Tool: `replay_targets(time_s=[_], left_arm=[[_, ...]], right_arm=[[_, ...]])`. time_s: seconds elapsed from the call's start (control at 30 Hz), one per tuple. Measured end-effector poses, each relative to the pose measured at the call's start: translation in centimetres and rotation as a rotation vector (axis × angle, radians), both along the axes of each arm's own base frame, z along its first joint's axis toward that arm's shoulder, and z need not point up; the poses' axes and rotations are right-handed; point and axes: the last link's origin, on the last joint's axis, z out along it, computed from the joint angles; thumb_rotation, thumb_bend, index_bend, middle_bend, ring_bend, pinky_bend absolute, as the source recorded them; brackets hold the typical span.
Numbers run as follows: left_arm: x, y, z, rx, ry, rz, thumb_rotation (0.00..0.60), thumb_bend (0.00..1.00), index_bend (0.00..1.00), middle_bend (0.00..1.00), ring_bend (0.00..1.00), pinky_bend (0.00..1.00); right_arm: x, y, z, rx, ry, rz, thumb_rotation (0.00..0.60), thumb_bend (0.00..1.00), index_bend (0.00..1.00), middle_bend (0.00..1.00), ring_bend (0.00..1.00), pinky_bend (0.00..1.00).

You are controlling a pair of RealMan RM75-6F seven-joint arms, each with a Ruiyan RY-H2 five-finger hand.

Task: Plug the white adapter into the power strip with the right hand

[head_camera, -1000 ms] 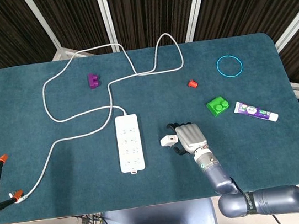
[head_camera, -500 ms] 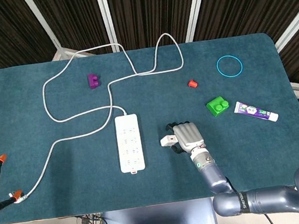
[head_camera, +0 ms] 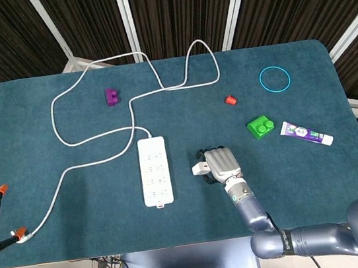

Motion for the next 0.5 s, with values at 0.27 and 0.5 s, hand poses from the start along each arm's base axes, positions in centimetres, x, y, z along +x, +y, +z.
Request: replay_targets(time_s=[0.27,0.5], left_arm=[[0.0,0.02,-0.02,0.001,0.001,0.0,0.6,0.1,0.12,0.0,0.0,0.0],[0.02,0.04,-0.1,-0.001,0.005,0.002,0.6,0.1,0.12,0.0,0.0,0.0]], right_arm=[[-0.28,-0.19,-0.4,0.002,0.007,-0.02,0.6,0.38,0.36,0.42,0.4,0.29],[-0.29,-0.27,-0.69,0.0,-0.002,-0.025,0.6,0.39,0.4,0.45,0.41,0.29]])
